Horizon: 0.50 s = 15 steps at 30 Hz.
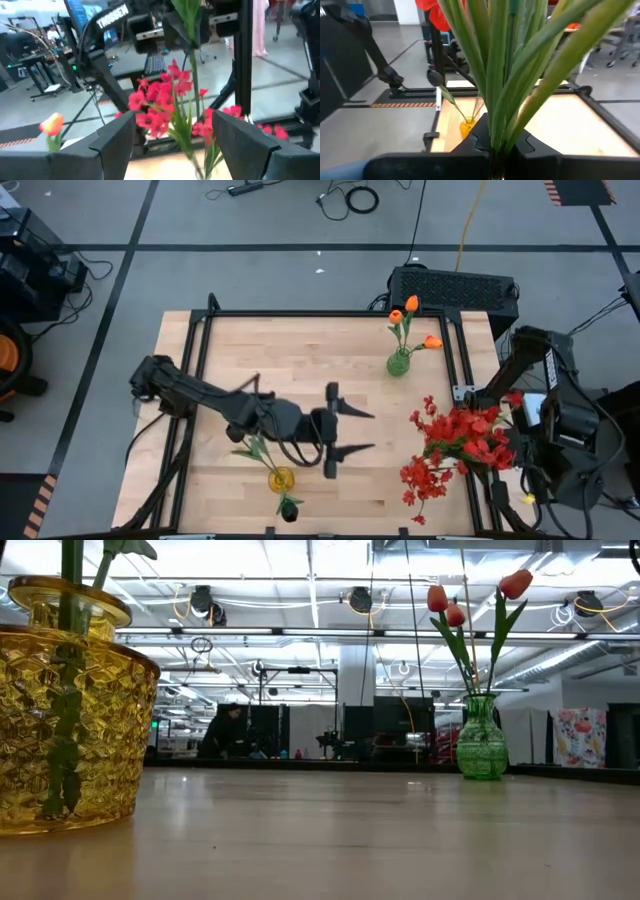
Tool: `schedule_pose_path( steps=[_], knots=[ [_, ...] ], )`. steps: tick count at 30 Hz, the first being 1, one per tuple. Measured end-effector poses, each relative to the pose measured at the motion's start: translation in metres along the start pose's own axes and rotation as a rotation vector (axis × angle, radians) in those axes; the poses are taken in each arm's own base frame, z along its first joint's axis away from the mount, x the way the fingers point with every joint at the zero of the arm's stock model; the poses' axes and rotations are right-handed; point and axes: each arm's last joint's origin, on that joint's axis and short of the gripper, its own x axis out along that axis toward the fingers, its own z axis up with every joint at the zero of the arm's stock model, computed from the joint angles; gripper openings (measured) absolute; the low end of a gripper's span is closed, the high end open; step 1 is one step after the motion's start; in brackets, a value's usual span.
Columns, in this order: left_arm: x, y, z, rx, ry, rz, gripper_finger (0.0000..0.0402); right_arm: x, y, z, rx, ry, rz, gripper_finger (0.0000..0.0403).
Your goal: Sort flowers into vase by color
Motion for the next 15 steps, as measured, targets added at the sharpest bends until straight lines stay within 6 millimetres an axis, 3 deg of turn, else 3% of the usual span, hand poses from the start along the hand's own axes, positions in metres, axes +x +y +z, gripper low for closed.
schedule_pose_path(
  steps=[7, 15],
  knots=[
    [-0.03, 0.028, 0.01, -0.011, 0.149, -0.004, 0.0256, 0.009, 0.015, -0.017, -0.065, 0.004, -0.058, 0.0004],
    [-0.05, 0.034, 0.018, -0.016, 0.198, 0.0, 0.0191, 0.013, 0.024, -0.022, -0.078, -0.036, -0.105, 0.0004]
  ],
)
